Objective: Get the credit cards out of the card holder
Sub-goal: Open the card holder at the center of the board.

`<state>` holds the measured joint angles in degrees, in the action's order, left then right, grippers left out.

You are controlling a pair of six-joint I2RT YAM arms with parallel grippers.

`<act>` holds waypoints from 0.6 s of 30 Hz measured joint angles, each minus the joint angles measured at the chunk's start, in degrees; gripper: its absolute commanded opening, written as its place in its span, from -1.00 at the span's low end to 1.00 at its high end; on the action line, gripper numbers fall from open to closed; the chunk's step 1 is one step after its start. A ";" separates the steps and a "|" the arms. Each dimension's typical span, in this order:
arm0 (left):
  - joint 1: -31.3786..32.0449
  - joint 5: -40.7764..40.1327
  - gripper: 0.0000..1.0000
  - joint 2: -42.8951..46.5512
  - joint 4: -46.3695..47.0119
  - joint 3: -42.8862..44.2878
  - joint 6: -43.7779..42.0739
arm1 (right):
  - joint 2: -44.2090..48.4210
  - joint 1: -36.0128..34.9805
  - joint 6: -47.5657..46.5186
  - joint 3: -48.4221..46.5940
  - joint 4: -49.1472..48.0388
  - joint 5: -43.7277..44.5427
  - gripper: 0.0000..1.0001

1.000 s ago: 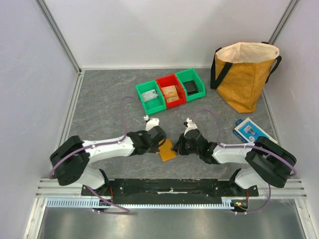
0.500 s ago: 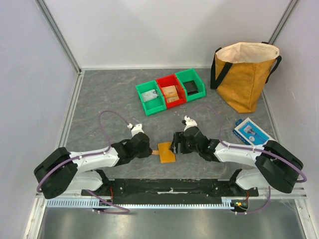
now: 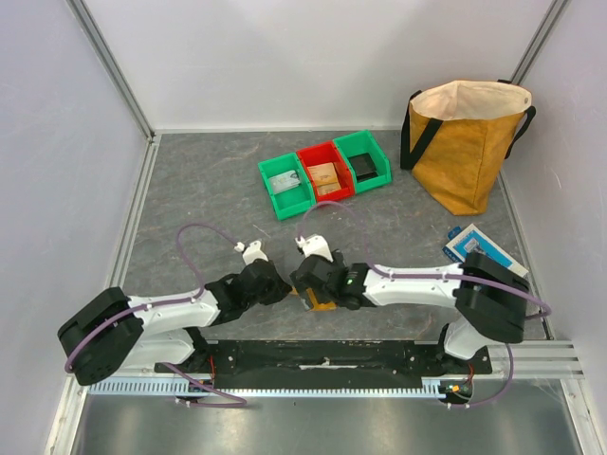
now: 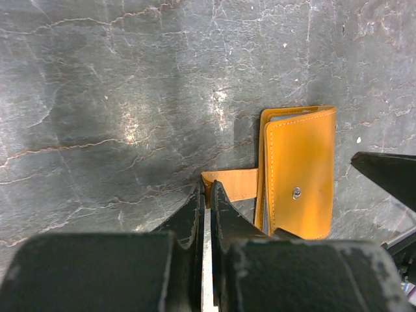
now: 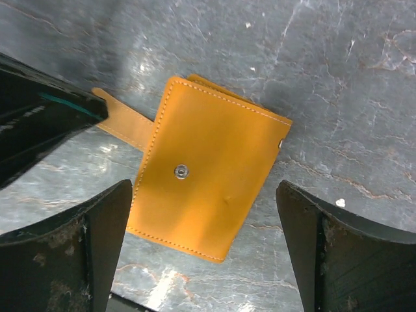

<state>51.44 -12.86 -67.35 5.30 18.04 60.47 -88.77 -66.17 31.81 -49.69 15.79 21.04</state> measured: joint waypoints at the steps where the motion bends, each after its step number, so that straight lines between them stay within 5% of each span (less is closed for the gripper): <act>1: 0.00 0.02 -0.96 0.04 0.50 -0.28 0.24 | -2.19 -0.83 0.00 -1.42 1.99 1.95 0.96; 18: 0.00 0.48 -0.96 1.27 2.51 -1.62 1.27 | -9.09 -5.55 0.22 -8.92 14.62 18.10 0.82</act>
<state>51.44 -12.38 -66.08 7.81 16.43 61.73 -97.86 -71.72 32.03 -58.61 30.41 39.13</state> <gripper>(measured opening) 0.043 0.922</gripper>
